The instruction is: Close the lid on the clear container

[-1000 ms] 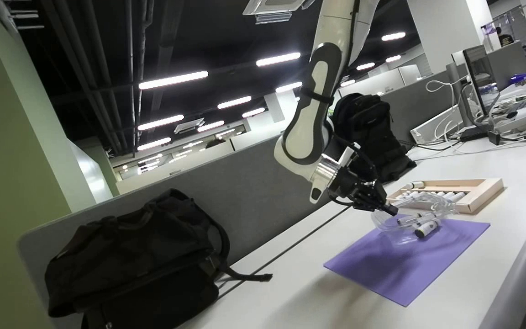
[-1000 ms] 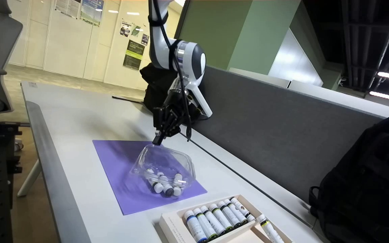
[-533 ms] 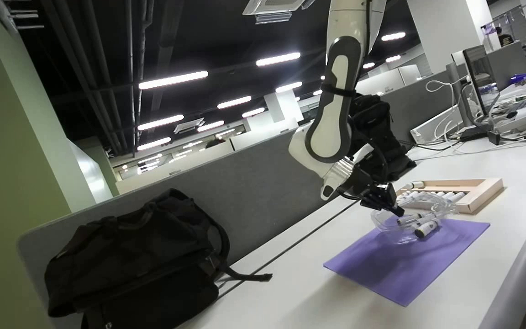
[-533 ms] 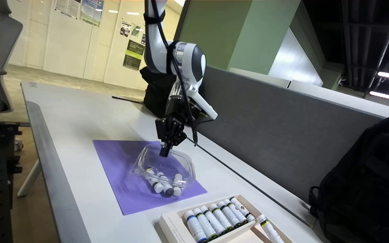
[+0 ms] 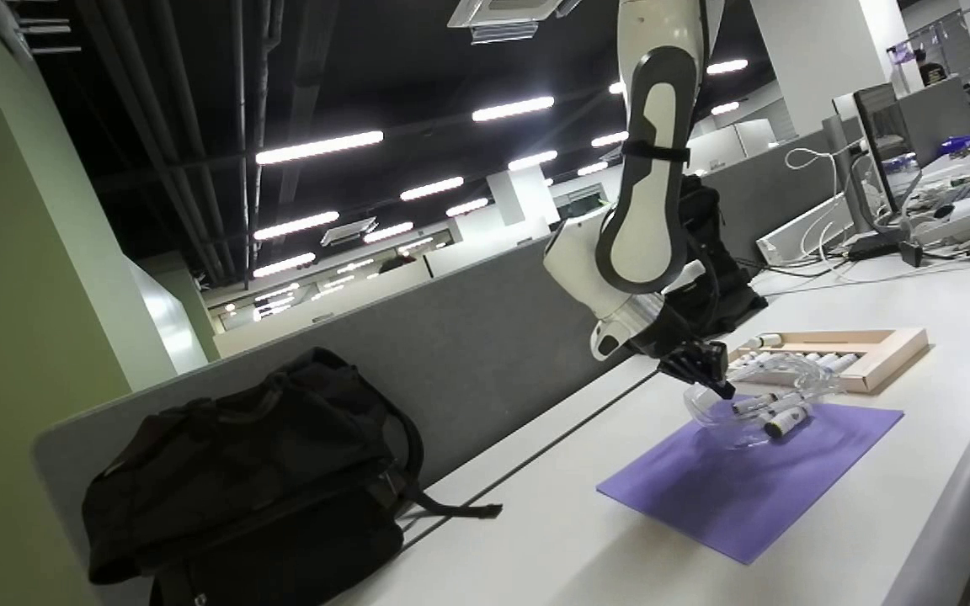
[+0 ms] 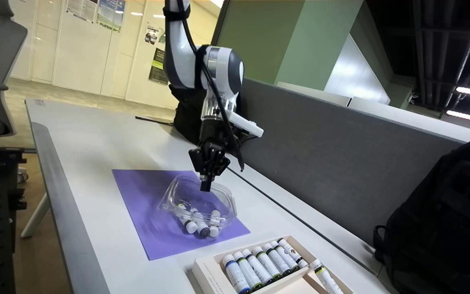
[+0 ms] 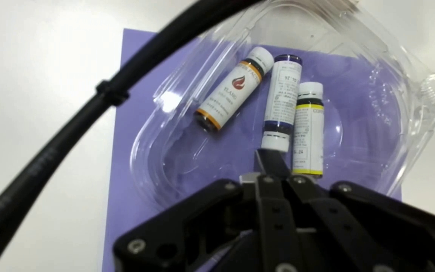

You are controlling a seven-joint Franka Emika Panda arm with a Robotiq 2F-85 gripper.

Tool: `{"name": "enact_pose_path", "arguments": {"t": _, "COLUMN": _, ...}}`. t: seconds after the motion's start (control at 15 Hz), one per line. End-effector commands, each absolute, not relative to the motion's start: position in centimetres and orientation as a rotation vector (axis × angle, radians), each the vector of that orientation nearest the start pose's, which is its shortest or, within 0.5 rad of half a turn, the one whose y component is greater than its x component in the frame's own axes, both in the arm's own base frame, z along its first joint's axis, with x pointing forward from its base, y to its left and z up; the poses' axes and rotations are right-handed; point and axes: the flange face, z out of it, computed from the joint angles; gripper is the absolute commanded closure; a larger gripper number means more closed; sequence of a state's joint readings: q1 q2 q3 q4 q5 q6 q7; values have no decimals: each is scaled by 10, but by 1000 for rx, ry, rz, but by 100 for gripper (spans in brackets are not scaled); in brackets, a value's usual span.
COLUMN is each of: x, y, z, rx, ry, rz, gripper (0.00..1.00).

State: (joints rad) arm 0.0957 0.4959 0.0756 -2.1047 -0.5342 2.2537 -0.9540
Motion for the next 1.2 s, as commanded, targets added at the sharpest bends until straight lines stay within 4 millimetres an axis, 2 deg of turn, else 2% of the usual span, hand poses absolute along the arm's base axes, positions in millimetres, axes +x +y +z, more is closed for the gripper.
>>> {"name": "enact_pose_path", "arguments": {"t": 0.0, "x": 524, "y": 78, "z": 167, "rx": -2396, "ry": -2233, "rz": 647, "gripper": 100}}
{"name": "enact_pose_path", "arguments": {"t": 0.73, "x": 521, "y": 88, "z": 208, "rx": -2553, "ry": -2305, "rz": 480, "gripper": 100}}
{"name": "enact_pose_path", "arguments": {"t": 0.8, "x": 519, "y": 89, "z": 211, "rx": -2552, "ry": -2302, "rz": 479, "gripper": 80}}
{"name": "enact_pose_path", "arguments": {"t": 1.0, "x": 519, "y": 89, "z": 230, "rx": -2587, "ry": -2277, "rz": 459, "gripper": 59}}
{"name": "enact_pose_path", "arguments": {"t": 1.07, "x": 528, "y": 90, "z": 212, "rx": -2515, "ry": -2316, "rz": 483, "gripper": 78}}
{"name": "enact_pose_path", "arguments": {"t": 1.13, "x": 529, "y": 91, "z": 217, "rx": -2527, "ry": -2314, "rz": 473, "gripper": 71}}
